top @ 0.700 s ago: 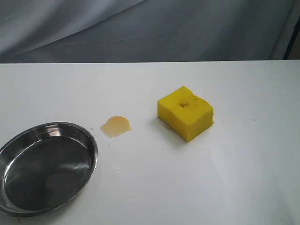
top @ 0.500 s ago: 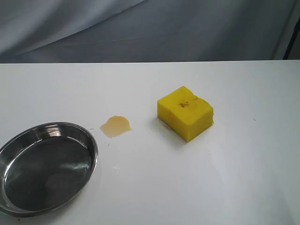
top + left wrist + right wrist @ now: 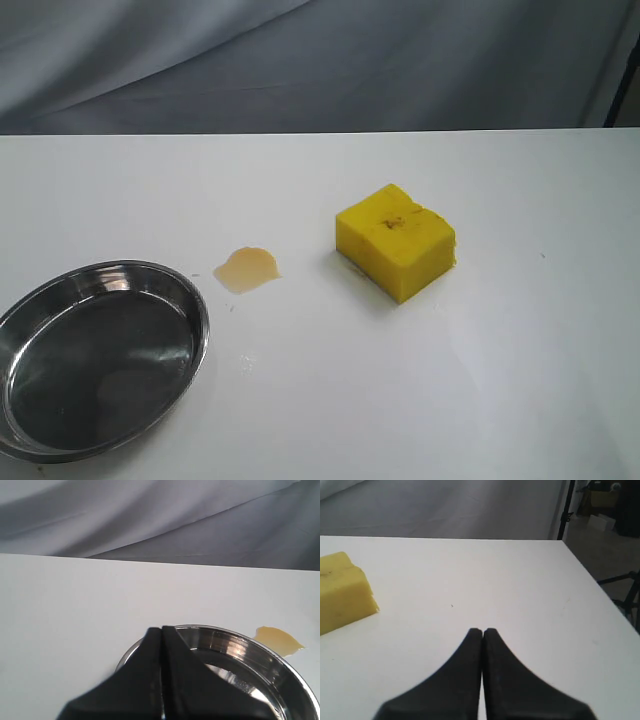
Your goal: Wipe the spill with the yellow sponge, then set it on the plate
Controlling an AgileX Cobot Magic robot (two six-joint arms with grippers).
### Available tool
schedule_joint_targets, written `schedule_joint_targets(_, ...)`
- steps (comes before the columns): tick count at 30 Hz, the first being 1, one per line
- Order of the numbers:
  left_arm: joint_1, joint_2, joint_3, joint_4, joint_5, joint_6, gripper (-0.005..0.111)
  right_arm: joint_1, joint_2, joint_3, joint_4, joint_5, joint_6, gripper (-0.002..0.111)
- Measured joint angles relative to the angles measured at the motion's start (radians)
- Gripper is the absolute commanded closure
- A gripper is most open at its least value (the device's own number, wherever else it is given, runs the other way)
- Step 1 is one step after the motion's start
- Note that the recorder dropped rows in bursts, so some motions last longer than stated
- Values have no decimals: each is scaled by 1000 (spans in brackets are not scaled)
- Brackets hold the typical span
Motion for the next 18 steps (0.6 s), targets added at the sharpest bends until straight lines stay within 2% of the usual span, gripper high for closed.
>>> schedule_joint_targets(8,0,0,0,0,0,0,107,0,0,0,-57,-106,-26,108)
schedule_joint_targets(10,0,0,0,0,0,0,107,0,0,0,-37,-248,-7,108)
schedule_joint_targets(12,0,0,0,0,0,0,107,0,0,0,58,-425,99,108)
schedule_joint_targets(15,0,0,0,0,0,0,107,0,0,0,167,-839,244,108)
schedule_joint_targets(16,0,0,0,0,0,0,107,0,0,-9,175,-862,277,108)
schedule_joint_targets(18,0,0,0,0,0,0,107,0,10,-93,184,-793,332,108)
